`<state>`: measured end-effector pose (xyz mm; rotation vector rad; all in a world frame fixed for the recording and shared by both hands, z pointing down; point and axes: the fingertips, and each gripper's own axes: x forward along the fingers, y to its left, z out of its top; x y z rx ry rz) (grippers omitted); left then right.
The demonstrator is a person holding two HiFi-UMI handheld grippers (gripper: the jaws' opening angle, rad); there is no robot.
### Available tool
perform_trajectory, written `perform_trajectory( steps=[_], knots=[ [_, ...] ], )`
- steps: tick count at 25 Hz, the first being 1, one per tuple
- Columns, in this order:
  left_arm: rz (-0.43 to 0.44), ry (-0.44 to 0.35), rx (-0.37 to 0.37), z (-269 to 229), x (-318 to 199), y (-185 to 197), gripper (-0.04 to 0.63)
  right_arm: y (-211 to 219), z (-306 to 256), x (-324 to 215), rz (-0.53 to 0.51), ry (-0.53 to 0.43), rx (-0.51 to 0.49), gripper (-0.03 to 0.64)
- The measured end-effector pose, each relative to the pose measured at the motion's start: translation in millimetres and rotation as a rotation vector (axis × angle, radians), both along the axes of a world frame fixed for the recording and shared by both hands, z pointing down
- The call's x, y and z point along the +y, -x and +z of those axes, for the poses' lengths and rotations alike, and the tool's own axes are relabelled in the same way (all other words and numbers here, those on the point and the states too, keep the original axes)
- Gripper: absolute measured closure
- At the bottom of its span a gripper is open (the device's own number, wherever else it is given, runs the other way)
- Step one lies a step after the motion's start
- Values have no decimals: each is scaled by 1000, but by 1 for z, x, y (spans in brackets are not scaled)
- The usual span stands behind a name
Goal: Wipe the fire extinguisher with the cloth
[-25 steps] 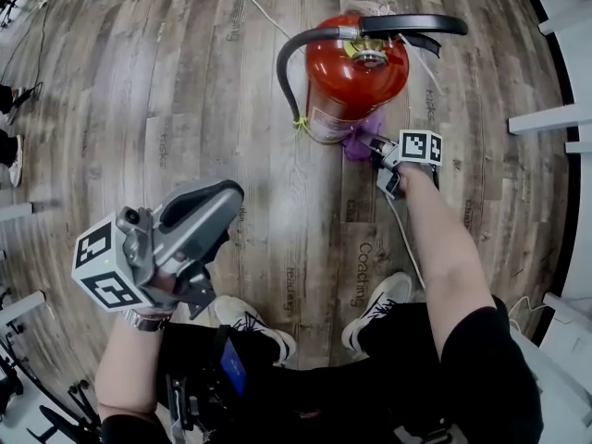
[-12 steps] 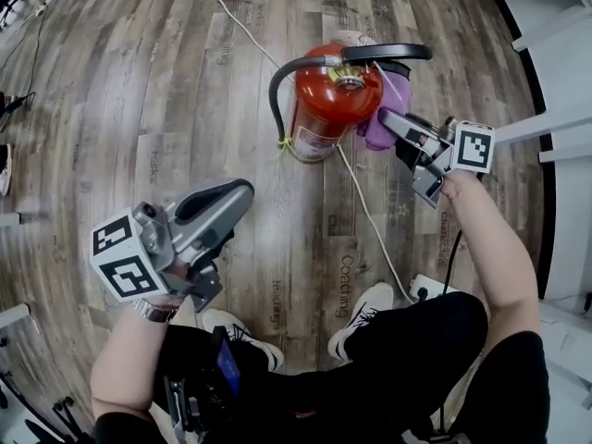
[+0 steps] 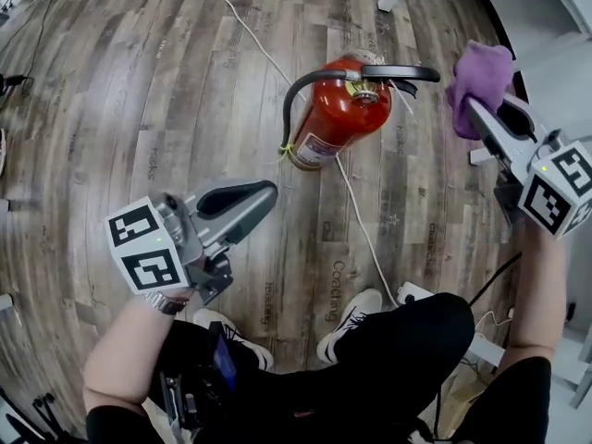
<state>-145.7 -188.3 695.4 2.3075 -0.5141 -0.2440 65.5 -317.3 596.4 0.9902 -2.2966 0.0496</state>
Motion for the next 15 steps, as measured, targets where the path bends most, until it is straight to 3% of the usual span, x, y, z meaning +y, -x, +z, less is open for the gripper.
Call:
perform_trajectory(
  steps=[3,6,9,13,15],
  knots=[
    [-4,-12,-4,-2,1,1,597,43,11,-6,-221,-154,633,538],
    [-14,-27,-5,-6,4,2,597,72,47,-2,-410,-115,983,540],
    [-12,-41,-16,-9,5,2,597,95,73,1,-530,-110,1158,540],
    [-27,-39,-19,-9,5,7,597,151,101,13,-674,-201,1251,541],
    [-29,-39,-19,-8,5,7,597,161,110,18,-698,-233,1279,541]
  ],
)
